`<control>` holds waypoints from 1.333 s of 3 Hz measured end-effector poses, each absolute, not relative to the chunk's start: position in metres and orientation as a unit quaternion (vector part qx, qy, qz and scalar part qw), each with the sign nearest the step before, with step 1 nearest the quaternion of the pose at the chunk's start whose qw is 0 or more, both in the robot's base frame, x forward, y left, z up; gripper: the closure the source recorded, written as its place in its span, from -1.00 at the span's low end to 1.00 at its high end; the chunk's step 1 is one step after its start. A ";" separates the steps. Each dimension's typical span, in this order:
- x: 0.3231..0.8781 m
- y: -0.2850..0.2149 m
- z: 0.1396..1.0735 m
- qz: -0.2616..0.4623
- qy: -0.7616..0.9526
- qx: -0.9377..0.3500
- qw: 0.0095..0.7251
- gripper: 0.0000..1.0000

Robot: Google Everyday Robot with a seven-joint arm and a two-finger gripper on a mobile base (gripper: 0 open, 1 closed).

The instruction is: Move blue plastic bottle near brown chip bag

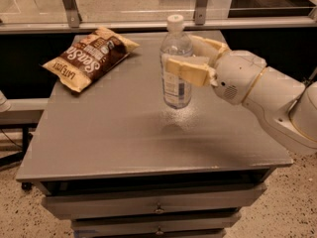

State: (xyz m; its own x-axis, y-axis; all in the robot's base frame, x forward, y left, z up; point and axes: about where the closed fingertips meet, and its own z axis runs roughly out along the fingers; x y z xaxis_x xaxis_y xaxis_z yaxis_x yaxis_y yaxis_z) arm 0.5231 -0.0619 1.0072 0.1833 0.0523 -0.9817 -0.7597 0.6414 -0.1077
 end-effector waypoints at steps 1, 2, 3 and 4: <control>0.529 -0.029 1.020 0.268 0.539 -0.347 0.719 1.00; 0.547 0.006 1.023 0.247 0.532 -0.381 0.715 1.00; 0.568 0.026 1.023 0.234 0.536 -0.398 0.707 1.00; 0.590 0.036 1.020 0.226 0.538 -0.404 0.705 1.00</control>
Offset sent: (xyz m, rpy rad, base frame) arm 0.0484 0.1062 0.0152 -0.1995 -0.1634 0.0600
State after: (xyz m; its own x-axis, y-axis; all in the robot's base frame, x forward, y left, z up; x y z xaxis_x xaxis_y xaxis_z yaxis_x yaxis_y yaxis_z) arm 0.5901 0.0362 1.0200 0.3202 -0.1155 -0.9403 -0.7522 0.5723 -0.3265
